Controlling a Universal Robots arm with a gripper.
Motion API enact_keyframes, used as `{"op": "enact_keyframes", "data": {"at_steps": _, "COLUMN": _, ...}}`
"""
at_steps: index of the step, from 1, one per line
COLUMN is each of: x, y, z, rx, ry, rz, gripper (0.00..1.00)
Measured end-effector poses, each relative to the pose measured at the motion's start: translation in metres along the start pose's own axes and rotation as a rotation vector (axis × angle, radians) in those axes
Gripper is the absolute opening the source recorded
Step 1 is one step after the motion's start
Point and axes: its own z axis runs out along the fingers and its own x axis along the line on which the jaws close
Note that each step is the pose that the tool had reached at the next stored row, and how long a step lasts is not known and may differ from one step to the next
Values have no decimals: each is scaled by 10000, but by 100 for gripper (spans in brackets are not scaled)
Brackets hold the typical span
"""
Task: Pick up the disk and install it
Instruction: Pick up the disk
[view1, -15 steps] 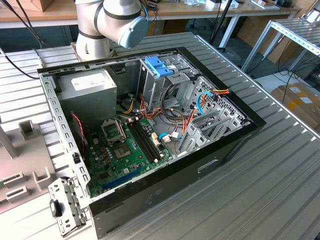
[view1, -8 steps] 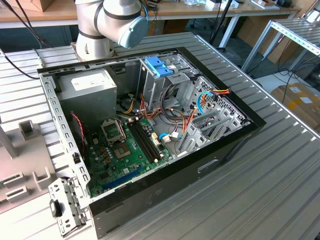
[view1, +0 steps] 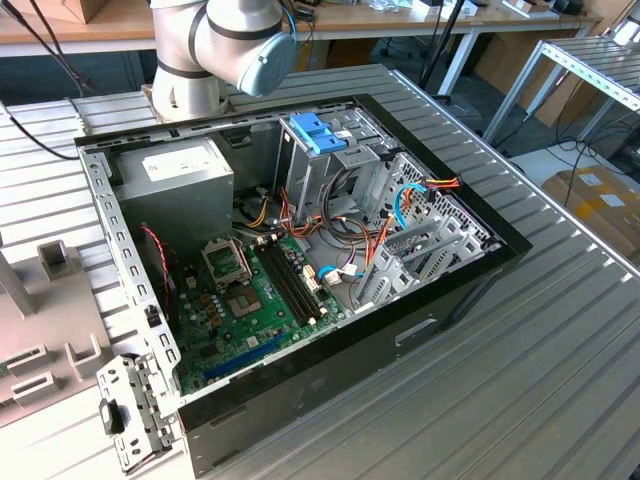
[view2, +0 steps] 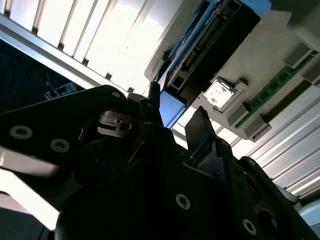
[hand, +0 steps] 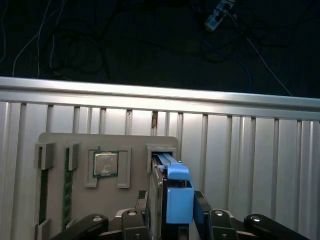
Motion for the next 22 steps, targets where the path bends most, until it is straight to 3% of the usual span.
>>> {"op": "enact_keyframes", "data": {"at_steps": 22, "x": -28, "y": -28, "z": 279, "rx": -2, "ry": 2, "rz": -24, "gripper": 48}}
